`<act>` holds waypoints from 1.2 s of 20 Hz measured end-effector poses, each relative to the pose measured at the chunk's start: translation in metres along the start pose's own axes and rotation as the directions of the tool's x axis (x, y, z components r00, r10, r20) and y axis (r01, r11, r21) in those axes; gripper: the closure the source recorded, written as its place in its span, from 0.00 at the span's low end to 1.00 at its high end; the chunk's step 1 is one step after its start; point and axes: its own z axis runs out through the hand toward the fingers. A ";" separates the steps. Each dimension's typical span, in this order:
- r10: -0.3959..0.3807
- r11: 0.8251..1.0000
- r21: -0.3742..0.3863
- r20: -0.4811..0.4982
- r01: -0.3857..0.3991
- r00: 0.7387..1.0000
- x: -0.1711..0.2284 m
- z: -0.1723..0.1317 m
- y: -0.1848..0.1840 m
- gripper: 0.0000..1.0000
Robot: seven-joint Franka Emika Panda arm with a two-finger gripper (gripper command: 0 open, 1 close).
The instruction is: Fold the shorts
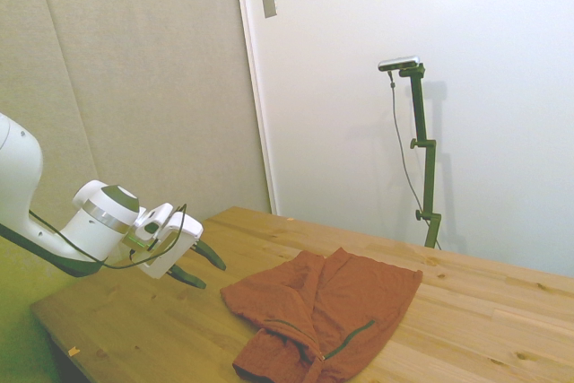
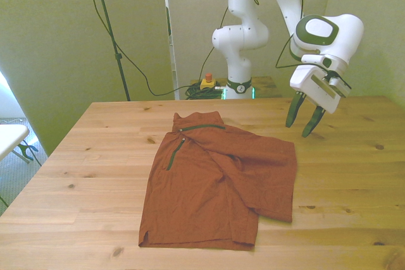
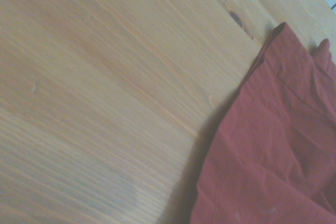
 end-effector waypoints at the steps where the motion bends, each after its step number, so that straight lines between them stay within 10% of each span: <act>1: -0.005 1.000 -0.007 -0.008 0.005 1.000 -0.002 0.002 0.001 0.00; 11: 0.015 0.999 -0.050 -0.029 -0.016 0.999 0.003 0.047 0.019 0.00; 12: 0.028 0.999 -0.044 -0.027 -0.030 0.999 0.008 0.051 0.020 1.00; 24: 0.099 0.995 -0.005 -0.023 -0.099 0.995 0.036 0.081 0.015 1.00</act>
